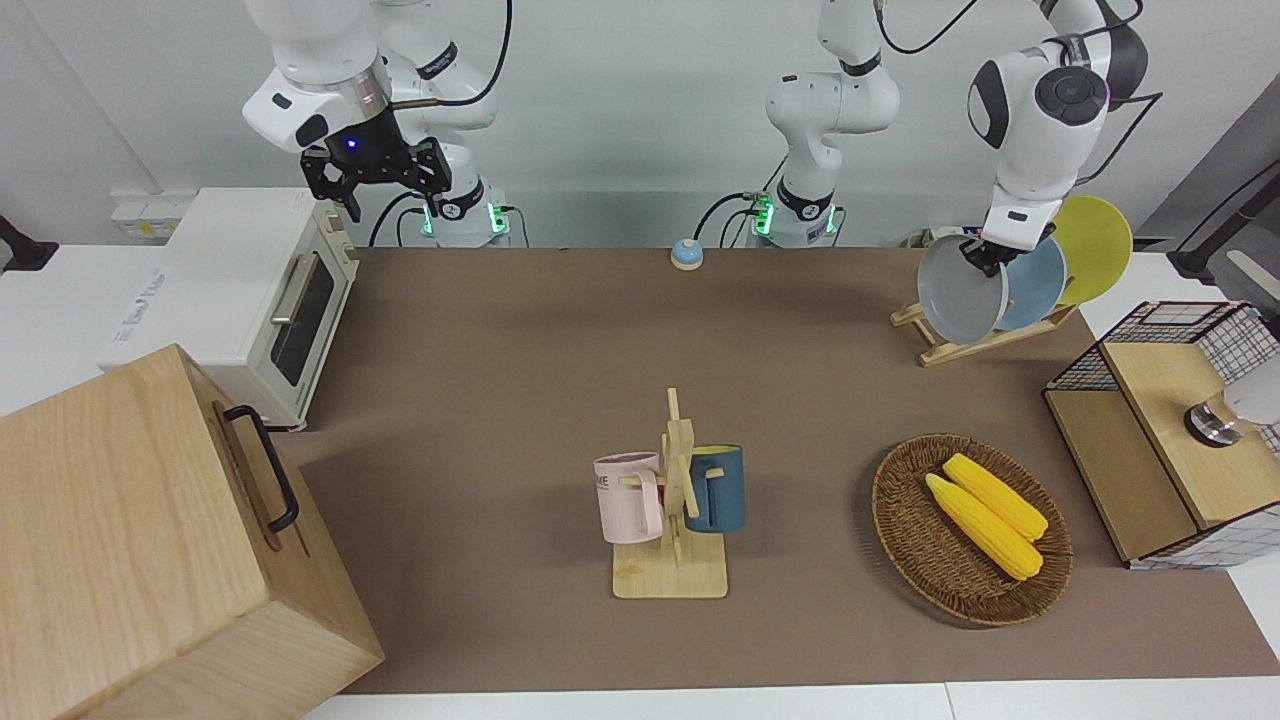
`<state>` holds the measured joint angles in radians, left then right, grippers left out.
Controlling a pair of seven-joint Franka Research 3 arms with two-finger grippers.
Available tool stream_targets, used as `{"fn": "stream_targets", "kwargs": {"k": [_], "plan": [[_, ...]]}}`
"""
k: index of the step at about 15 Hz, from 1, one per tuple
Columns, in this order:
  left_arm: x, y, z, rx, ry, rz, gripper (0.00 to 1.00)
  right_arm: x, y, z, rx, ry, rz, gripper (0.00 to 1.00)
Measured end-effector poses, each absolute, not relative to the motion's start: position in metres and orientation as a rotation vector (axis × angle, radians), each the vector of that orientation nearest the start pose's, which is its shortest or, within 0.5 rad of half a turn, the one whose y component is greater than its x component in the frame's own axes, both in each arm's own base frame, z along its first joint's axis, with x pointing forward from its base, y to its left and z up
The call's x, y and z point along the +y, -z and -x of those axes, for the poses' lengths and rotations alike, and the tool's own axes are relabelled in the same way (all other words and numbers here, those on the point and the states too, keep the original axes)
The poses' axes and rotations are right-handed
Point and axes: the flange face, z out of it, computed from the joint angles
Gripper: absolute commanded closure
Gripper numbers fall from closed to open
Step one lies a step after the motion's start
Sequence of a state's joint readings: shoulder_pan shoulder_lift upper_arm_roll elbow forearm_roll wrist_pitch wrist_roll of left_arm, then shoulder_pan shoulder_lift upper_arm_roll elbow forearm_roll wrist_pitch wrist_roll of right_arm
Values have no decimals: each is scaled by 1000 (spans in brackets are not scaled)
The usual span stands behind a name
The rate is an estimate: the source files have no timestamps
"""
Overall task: Pick gray plate from low plate rack and place it on table with left arm
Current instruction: 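Lift the gray plate out of the rack with the left gripper, then carry the plate farther from the robot and lower it flat onto the table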
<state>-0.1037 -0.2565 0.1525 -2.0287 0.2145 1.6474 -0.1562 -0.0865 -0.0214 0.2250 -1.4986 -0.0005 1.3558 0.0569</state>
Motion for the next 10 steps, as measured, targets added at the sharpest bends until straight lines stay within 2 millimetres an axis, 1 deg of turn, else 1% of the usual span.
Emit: {"fn": "stream_targets", "kwargs": {"k": [3, 5, 7, 10], "plan": [[26, -541, -467, -280, -211, 3106, 1000, 74, -652, -520, -128, -191, 3150, 11], [15, -529, -468, -304, -244, 3186, 1000, 74, -652, -520, -128, -191, 3150, 11], [6, -505, -468, -329, -249, 3243, 1000, 74, -652, -520, -128, -191, 3150, 13], [-10, -461, -462, -333, -226, 3267, 1000, 74, -652, -520, -128, -191, 3150, 11]]}}
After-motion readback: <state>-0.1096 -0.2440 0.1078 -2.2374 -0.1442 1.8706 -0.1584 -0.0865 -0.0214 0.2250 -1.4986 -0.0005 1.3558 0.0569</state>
